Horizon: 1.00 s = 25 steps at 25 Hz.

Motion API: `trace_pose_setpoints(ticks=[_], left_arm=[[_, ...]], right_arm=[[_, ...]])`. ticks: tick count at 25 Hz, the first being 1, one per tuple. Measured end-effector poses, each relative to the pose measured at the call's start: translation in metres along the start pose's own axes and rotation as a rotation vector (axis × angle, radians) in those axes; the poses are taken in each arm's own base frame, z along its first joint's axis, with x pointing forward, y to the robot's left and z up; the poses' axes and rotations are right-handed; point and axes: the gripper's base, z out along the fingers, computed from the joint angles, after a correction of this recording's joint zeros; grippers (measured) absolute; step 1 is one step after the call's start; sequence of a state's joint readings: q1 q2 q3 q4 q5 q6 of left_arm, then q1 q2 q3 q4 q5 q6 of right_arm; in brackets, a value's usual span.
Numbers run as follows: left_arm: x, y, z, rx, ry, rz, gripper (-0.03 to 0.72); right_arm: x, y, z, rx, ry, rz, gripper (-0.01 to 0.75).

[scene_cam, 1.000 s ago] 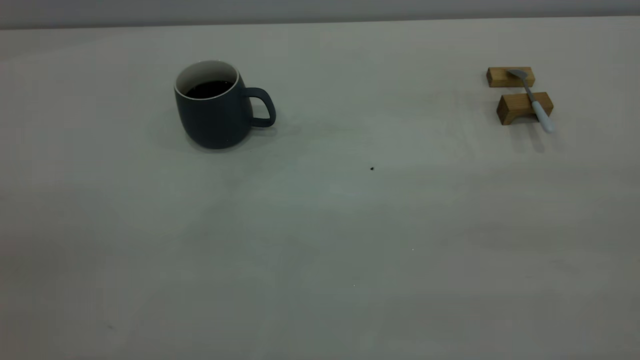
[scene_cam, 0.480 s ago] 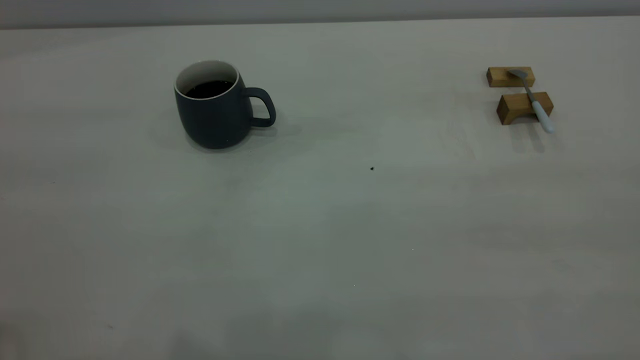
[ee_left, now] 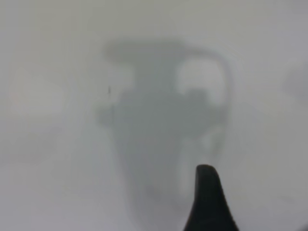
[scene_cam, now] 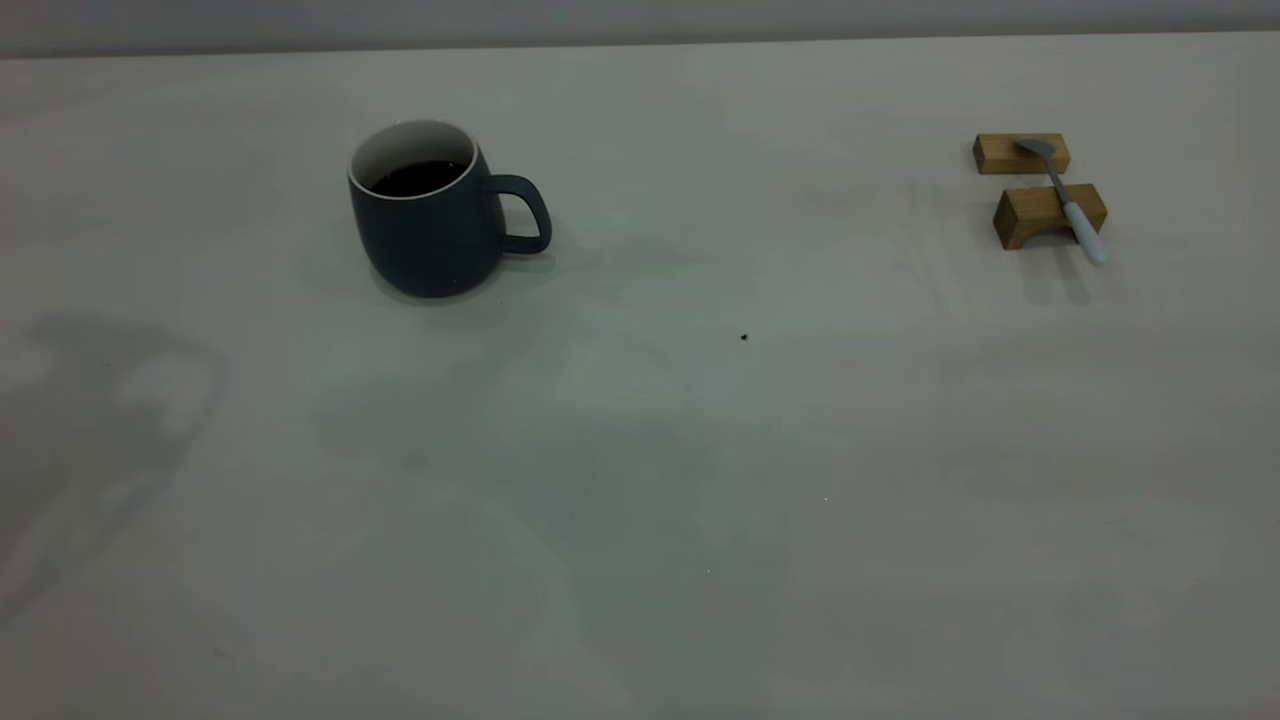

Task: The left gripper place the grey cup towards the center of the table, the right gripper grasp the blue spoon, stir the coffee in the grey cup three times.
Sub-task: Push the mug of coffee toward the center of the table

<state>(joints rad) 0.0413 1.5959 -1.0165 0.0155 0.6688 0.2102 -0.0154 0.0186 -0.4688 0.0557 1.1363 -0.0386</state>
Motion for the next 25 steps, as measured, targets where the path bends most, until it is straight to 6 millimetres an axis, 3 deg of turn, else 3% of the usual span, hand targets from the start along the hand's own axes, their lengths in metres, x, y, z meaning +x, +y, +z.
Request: trace_pose_setpoints(ticks=[7, 11, 16, 25], left_arm=[[-0.076, 0.004, 0.094, 0.143, 0.038, 0.315, 0.585], [-0.104, -0.004, 0.140, 0.261, 0.046, 0.568, 0.585], [-0.120, -0.008, 0.174, 0.297, 0.036, 0.758, 0.585], [-0.121, -0.038, 0.216, 0.299, -0.021, 1.055, 0.585]], right_arm=[[0.000, 0.000, 0.000, 0.000, 0.000, 0.000, 0.240], [0.000, 0.000, 0.000, 0.000, 0.000, 0.000, 0.240], [0.000, 0.000, 0.000, 0.000, 0.000, 0.000, 0.240], [0.000, 0.000, 0.000, 0.000, 0.000, 0.000, 0.240]])
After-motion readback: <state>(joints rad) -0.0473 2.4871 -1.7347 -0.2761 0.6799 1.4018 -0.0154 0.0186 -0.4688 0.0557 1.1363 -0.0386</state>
